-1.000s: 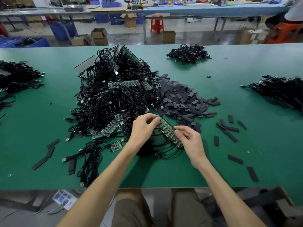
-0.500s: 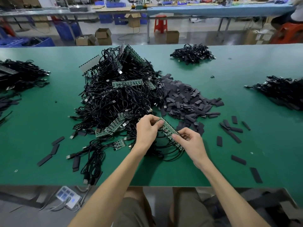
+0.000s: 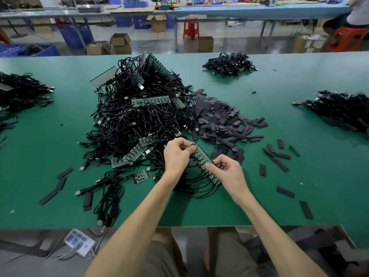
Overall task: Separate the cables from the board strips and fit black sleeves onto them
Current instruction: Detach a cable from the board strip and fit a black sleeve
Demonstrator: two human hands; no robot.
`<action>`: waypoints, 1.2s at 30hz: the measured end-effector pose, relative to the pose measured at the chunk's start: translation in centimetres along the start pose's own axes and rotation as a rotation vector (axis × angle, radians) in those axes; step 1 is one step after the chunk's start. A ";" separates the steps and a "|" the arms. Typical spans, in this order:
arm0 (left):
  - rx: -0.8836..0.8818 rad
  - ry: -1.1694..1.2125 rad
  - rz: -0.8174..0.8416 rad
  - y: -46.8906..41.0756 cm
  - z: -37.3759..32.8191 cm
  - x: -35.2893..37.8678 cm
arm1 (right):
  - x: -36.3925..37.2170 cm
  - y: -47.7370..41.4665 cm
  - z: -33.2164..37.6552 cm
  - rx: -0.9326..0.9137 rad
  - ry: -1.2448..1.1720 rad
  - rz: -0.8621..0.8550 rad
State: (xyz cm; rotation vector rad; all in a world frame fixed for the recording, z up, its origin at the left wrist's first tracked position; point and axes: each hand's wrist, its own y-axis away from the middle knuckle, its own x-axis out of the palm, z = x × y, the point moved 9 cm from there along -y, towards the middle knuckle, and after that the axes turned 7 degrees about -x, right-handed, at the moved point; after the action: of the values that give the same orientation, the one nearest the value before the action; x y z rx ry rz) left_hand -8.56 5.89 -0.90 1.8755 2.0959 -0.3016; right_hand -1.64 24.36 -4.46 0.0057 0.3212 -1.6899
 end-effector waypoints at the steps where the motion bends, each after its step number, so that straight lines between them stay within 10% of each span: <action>1: 0.016 0.008 -0.006 0.1 -0.1 0.0 | 0.0 0.0 -0.1 0.000 0.012 -0.008; 7: 0.401 -0.048 -0.112 3.6 -4.7 -0.9 | 0.2 -0.4 -0.5 0.021 0.173 -0.038; 13: 0.672 0.254 0.131 10.0 -15.0 -1.2 | 0.3 -0.5 0.0 -0.045 0.282 -0.051; 24: -0.173 0.422 0.639 6.6 -4.3 7.8 | 0.2 -0.2 1.1 -0.121 0.558 -0.024; 36: -0.125 0.426 0.244 1.6 1.4 5.8 | 0.1 0.0 0.1 0.060 0.105 0.018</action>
State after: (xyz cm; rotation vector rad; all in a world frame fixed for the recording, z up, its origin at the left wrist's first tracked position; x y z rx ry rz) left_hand -7.40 10.96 -4.24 2.2381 2.0372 0.3047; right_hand -1.66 24.29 -4.37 0.1421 0.3476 -1.6845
